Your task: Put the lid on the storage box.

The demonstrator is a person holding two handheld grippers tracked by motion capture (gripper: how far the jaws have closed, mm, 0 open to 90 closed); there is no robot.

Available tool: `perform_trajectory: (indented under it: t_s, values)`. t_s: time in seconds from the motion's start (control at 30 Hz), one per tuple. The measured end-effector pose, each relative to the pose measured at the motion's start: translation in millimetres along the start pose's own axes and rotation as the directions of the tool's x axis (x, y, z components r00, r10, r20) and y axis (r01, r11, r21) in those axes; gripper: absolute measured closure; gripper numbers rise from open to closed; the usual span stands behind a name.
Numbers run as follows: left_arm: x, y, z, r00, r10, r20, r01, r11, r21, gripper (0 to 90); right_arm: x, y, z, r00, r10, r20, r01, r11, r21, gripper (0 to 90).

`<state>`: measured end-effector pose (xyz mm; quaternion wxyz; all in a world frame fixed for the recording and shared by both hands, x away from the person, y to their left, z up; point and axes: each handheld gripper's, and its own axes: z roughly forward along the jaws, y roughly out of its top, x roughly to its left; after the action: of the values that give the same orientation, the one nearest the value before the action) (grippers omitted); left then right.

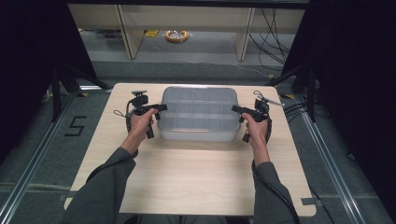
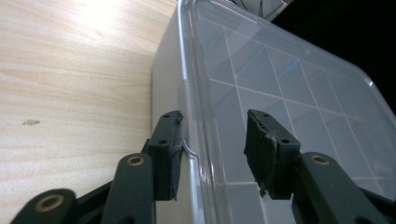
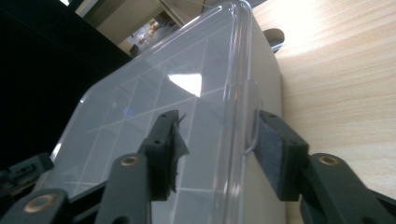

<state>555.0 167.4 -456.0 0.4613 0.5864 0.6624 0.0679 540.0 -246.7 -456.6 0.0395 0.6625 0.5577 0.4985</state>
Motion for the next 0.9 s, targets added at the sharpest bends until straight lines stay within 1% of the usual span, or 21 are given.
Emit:
perform_trajectory:
  t_s: [0.03,0.07,0.1,0.2,0.27,0.3,0.37,0.4,0.43,0.47,0.5,0.53,0.57,0.6,0.63,0.67,0.7,0.73,0.77,0.83,0.9]
  values:
    - [0.7,0.7,0.3,1.0,0.0,0.001,0.0,1.0,0.0,56.5,2.1,-0.6,0.0,0.9998,0.017,-0.005,-0.017,1.0,0.015,53.9]
    - [1.2,0.8,0.2,1.0,-0.003,0.004,0.003,1.0,0.004,56.6,1.9,-0.9,0.1,1.0,0.0,0.004,0.0,1.0,0.012,54.4]
    - [1.2,0.8,0.2,1.0,-0.003,0.004,0.003,1.0,0.004,56.5,1.9,-0.9,0.1,1.0,0.0,0.004,0.0,1.0,0.012,54.4]
    - [0.0,-0.3,-0.5,0.9998,0.022,-0.002,-0.022,0.9997,0.006,55.8,3.7,-0.7,1.8,0.9987,-0.041,0.031,0.04,0.999,0.028,54.8]
    - [-0.4,0.0,-0.4,0.9997,0.024,-0.003,-0.024,0.9997,0.006,55.8,6.2,-0.5,3.0,0.9987,-0.035,0.036,0.034,0.999,0.034,54.6]
    - [-2.0,0.0,0.1,0.9995,0.03,-0.011,-0.03,0.9996,0.0,55.5,8.5,-0.6,6.0,0.9944,-0.08,0.069,0.077,0.996,0.044,52.4]
    - [-2.1,-0.3,0.4,0.9991,0.039,-0.017,-0.039,0.9992,-0.002,54.4,10.6,-0.9,6.8,0.9935,-0.081,0.079,0.078,0.996,0.048,51.5]
    - [-2.0,-0.5,1.1,0.9992,0.036,-0.018,-0.036,0.9993,-0.009,54.4,12.4,-0.9,8.0,0.9911,-0.103,0.085,0.099,0.994,0.045,50.9]
    - [-2.0,-0.7,1.8,0.9994,0.026,-0.022,-0.026,0.9995,-0.017,54.4,13.5,-0.9,8.7,0.9913,-0.097,0.089,0.093,0.995,0.041,50.8]
    - [-1.7,-0.8,1.5,0.9995,0.024,-0.022,-0.025,0.9996,-0.015,54.5,13.0,-0.5,9.0,0.9898,-0.115,0.085,0.112,0.993,0.037,50.7]
    - [-1.9,-1.0,1.6,0.9994,0.024,-0.023,-0.025,0.9995,-0.017,54.5,13.5,0.4,10.2,0.9885,-0.119,0.094,0.115,0.992,0.042,50.2]
    - [-2.0,-0.7,1.9,0.9995,0.022,-0.022,-0.023,0.9996,-0.019,54.4,9.3,2.4,11.5,0.9777,-0.189,0.092,0.186,0.982,0.04,49.4]
    - [-2.0,-0.1,2.1,0.9997,0.016,-0.018,-0.016,0.9996,-0.021,54.4,9.8,3.4,13.2,0.9763,-0.194,0.095,0.192,0.981,0.03,49.2]
    - [-2.5,0.0,2.6,0.9998,0.012,-0.018,-0.012,0.9995,-0.029,54.7,9.8,4.6,14.0,0.9746,-0.196,0.108,0.193,0.98,0.038,49.2]
    - [-2.6,-0.1,2.9,0.9996,0.018,-0.023,-0.018,0.9993,-0.032,54.7,16.7,4.2,13.5,0.9872,-0.112,0.114,0.105,0.993,0.06,49.2]
    - [-2.9,-0.1,3.2,0.9993,0.025,-0.027,-0.026,0.9993,-0.027,54.3,15.2,5.2,15.2,0.986,-0.129,0.106,0.125,0.991,0.042,49.1]
    - [-2.9,-0.1,3.2,0.9993,0.025,-0.027,-0.026,0.9993,-0.027,53.7,14.0,5.9,17.3,0.9832,-0.141,0.115,0.138,0.99,0.036,49.0]
    - [-2.7,0.9,3.7,0.9994,0.026,-0.025,-0.026,0.9993,-0.026,53.7,15.9,5.7,17.2,0.9873,-0.111,0.113,0.106,0.993,0.048,48.6]
    - [-2.0,1.3,4.1,0.9994,0.027,-0.02,-0.028,0.9993,-0.027,53.9,14.2,6.4,17.8,0.9844,-0.137,0.11,0.133,0.99,0.046,48.5]
    - [-0.4,0.5,5.1,0.9992,0.036,-0.019,-0.037,0.9988,-0.031,53.8,13.0,6.7,18.9,0.9829,-0.151,0.106,0.148,0.988,0.035,48.6]
    - [-1.6,-0.8,5.4,0.9993,0.03,-0.02,-0.031,0.9988,-0.037,52.8,13.3,6.4,19.3,0.9833,-0.15,0.104,0.148,0.989,0.027,48.7]
